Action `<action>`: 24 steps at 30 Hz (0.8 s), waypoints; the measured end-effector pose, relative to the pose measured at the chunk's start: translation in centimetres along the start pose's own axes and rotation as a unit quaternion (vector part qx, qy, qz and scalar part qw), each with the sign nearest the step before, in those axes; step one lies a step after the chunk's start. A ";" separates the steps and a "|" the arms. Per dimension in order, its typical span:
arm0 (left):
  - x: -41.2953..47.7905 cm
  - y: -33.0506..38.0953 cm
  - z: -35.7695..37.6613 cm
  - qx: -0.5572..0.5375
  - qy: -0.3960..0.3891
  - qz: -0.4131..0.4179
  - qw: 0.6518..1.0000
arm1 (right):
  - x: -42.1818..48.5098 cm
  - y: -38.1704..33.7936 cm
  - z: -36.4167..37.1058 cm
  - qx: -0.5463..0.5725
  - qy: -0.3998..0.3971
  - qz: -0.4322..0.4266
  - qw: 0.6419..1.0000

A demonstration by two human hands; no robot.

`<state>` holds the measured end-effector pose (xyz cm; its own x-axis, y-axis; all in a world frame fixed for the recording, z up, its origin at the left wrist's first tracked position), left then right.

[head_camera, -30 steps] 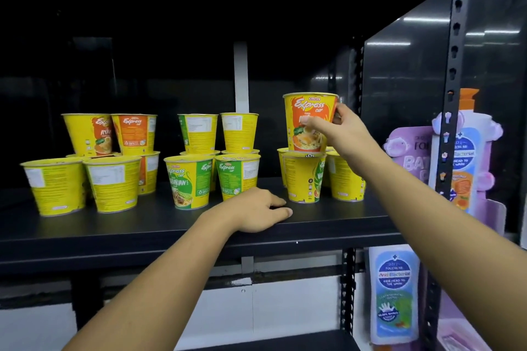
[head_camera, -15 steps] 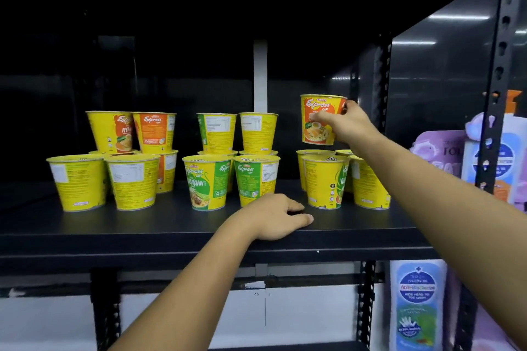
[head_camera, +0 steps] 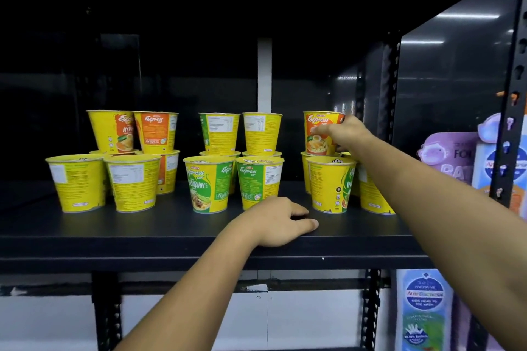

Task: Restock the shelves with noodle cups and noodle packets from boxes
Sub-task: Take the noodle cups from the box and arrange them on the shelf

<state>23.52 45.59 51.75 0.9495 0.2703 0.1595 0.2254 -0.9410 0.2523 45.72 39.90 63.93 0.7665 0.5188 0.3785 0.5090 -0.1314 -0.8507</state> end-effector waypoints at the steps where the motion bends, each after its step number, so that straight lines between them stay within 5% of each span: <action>1: 0.0 0.0 0.0 0.000 0.000 0.000 1.000 | 0.1 0.2 0.0 -0.003 0.003 0.001 1.000; 24: 0.2 -0.4 0.1 -0.009 0.006 -0.001 1.000 | -0.7 -0.3 -0.4 -0.128 -0.035 -0.025 0.991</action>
<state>23.65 45.99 51.55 0.9466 0.2740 0.1699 0.2228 -0.9369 0.2694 45.15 39.22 64.02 0.7126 0.5871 0.3840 0.6360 -0.3097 -0.7068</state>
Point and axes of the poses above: each hand's wrist, its own x-axis towards the middle knuckle, its own z-axis out of the palm, y = z × x, the point moved 5 cm from there along x, towards the middle knuckle, and after that the axes turned 3 degrees about -y, right-handed, at the moved point
